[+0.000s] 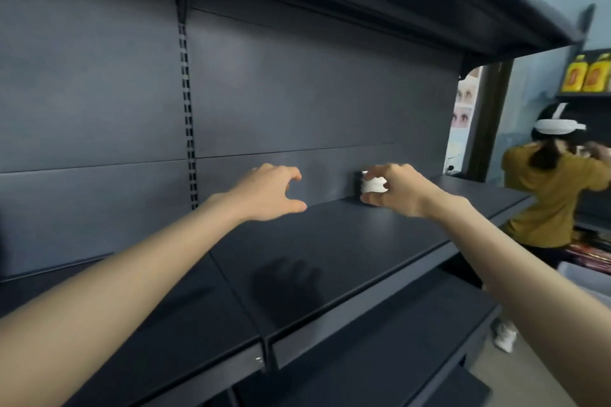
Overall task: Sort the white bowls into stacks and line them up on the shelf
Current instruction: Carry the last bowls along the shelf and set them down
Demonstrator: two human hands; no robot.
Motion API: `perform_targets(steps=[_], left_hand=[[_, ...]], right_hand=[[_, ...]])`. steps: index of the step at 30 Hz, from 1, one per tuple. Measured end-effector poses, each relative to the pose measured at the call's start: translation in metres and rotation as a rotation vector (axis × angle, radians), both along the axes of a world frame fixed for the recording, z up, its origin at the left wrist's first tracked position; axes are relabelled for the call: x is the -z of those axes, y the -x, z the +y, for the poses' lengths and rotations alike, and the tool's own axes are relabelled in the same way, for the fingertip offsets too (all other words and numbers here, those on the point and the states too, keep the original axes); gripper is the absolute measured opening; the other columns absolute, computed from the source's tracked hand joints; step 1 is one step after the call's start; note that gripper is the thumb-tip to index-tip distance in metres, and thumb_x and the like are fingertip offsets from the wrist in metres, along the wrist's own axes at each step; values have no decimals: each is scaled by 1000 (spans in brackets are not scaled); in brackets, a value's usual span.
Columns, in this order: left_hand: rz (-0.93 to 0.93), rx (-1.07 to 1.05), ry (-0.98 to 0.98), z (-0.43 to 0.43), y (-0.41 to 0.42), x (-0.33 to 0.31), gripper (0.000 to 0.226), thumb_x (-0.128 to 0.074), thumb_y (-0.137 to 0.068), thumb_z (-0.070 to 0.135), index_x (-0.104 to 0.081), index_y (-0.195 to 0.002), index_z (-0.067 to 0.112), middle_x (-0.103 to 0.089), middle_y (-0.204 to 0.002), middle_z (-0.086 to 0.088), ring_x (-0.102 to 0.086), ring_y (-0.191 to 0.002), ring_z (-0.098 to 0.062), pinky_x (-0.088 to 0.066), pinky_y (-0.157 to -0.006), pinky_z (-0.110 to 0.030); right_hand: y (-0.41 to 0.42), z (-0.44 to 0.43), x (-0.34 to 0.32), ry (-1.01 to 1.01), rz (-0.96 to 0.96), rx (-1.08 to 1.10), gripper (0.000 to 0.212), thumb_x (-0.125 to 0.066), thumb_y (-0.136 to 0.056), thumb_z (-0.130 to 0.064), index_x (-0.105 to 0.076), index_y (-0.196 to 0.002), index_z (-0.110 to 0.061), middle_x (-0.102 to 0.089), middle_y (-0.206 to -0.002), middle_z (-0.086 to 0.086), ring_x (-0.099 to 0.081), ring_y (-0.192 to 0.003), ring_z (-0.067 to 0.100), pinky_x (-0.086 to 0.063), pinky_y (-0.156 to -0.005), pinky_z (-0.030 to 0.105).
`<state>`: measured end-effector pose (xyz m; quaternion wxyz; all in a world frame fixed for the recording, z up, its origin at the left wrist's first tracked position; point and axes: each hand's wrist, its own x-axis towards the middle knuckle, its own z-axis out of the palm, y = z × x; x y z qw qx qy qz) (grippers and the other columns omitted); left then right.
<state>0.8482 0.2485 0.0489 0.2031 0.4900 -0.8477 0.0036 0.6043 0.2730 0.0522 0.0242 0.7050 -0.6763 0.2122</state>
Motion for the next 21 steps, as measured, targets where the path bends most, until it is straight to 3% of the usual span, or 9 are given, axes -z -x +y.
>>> perform_targets(steps=[6, 14, 21], left_hand=[[-118, 42, 65, -33, 88, -2, 58, -60, -88, 43, -42, -140, 24, -54, -135, 0, -48, -124, -26, -38, -93, -33], [-190, 78, 80, -119, 188, 15, 58, -60, -87, 44, -43, -138, 23, -57, -129, -1, -51, -119, -25, -41, -96, -35], [-154, 51, 69, -201, 257, 12, 50, -62, -85, 43, -50, -129, 23, -61, -121, 0, -54, -112, -24, -44, -89, -35]], right_hand=[[88, -29, 11, -14, -10, 57, 54, -67, -81, -48, -54, -128, -25, -55, -129, 7, -54, -112, 29, -45, -96, 41], [176, -104, 24, -14, 20, 83, 50, -65, -85, -40, -53, -129, -21, -53, -127, 9, -53, -113, 30, -43, -93, 37], [244, -188, 17, -33, 61, 56, 54, -64, -87, -40, -49, -133, -17, -48, -134, 11, -48, -119, 31, -42, -95, 36]])
